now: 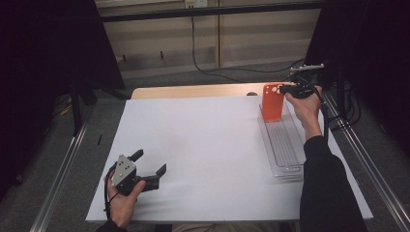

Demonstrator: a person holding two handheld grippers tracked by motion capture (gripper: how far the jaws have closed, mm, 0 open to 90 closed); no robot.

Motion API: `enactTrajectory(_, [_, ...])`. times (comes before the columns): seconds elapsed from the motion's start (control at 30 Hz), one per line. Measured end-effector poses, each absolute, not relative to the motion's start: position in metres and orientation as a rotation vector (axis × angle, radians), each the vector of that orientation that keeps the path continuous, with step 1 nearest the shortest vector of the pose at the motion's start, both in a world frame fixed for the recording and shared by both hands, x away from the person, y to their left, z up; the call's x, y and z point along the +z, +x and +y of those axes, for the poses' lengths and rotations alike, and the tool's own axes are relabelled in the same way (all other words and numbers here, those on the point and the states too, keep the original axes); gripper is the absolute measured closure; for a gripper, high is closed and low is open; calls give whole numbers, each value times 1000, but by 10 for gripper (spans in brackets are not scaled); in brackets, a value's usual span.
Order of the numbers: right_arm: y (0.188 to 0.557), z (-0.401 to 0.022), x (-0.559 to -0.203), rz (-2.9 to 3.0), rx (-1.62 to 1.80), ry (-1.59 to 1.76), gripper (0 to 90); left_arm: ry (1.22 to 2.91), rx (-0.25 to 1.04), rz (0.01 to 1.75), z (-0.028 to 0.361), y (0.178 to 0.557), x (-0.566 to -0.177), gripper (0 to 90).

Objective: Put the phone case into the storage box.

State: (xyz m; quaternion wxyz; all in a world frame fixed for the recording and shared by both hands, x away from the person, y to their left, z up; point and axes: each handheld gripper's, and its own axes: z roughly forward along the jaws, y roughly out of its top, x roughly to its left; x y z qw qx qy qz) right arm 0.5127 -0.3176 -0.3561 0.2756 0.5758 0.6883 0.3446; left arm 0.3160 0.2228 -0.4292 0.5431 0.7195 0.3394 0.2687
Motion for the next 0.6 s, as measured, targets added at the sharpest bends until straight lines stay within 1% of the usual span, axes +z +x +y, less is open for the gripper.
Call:
enactTrajectory(0.03, [513,-318,-356,1849,929,1546,770,1712,644,803,223,316,-429,34])
enactTrajectory(0.1, [512,-318,-356,1844,926,1560,724,1710,643,806,224,316,-429,34])
enactTrajectory(0.37, [511,-317,-357,1830,929,1564,697,1698,651,826,224,317,-429,40])
enactTrajectory(0.4, [510,-316,-356,1822,929,1572,683,1697,652,829,224,317,-429,41])
enactTrajectory(0.47, [509,-317,-356,1804,920,1583,619,1680,649,849,225,317,-428,39])
enactTrajectory(0.53, [508,-318,-356,1805,928,1584,606,1665,650,857,226,317,-428,38])
enactTrajectory(0.6, [506,-318,-356,1800,921,1580,573,1664,652,853,226,317,-428,37])
